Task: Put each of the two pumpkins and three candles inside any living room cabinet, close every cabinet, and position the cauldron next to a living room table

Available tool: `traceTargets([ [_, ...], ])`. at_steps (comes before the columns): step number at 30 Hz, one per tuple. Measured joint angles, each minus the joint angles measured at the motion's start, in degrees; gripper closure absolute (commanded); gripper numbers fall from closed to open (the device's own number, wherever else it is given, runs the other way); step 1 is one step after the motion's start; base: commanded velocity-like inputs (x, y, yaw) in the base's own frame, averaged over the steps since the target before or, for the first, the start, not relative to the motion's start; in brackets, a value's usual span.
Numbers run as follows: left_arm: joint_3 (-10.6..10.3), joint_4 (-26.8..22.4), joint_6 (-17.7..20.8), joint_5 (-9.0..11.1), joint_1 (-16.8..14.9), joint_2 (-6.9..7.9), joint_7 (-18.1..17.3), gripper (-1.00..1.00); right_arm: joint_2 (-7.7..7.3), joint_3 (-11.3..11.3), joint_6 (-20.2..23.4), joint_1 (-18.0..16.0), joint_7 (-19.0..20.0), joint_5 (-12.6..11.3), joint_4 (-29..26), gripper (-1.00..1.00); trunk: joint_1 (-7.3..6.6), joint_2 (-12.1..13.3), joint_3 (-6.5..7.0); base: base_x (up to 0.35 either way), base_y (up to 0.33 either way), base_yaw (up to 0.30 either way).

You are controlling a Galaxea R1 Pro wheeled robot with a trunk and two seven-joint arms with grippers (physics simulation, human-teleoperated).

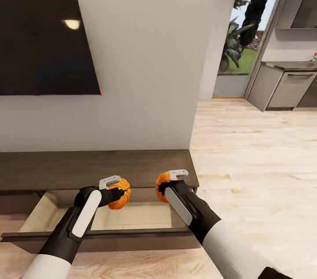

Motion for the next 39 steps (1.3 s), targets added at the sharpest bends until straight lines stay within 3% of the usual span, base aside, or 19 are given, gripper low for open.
traceTargets([
  [3,0.0,0.0,0.0,0.0,0.0,0.0,0.0,1.0,-0.03,0.03,-0.24,-1.46,0.21,-3.43,3.29,1.0,0.0,0.0,0.0,0.0,0.0,0.0],
  [7,0.0,0.0,0.0,0.0,0.0,0.0,0.0,1.0,-0.03,0.07,-0.31,-1.83,0.36,-4.85,4.31,1.0,0.0,0.0,0.0,0.0,0.0,0.0],
  [17,0.0,0.0,0.0,0.0,0.0,0.0,0.0,1.0,0.04,0.03,2.6,-3.69,0.69,-4.95,9.27,1.0,0.0,0.0,0.0,0.01,0.0,0.0],
  [36,0.0,-0.07,-0.01,0.1,0.0,0.0,0.0,1.0,0.06,0.03,2.6,-3.85,0.79,-4.89,9.58,1.0,0.0,0.0,0.0,0.122,-0.031,0.0],
  [39,0.0,-0.12,0.02,0.08,0.0,0.0,0.0,1.0,0.02,0.03,2.62,-3.82,0.79,-4.9,9.5,1.0,0.65,-1.19,-0.53,0.003,-0.001,0.0],
])
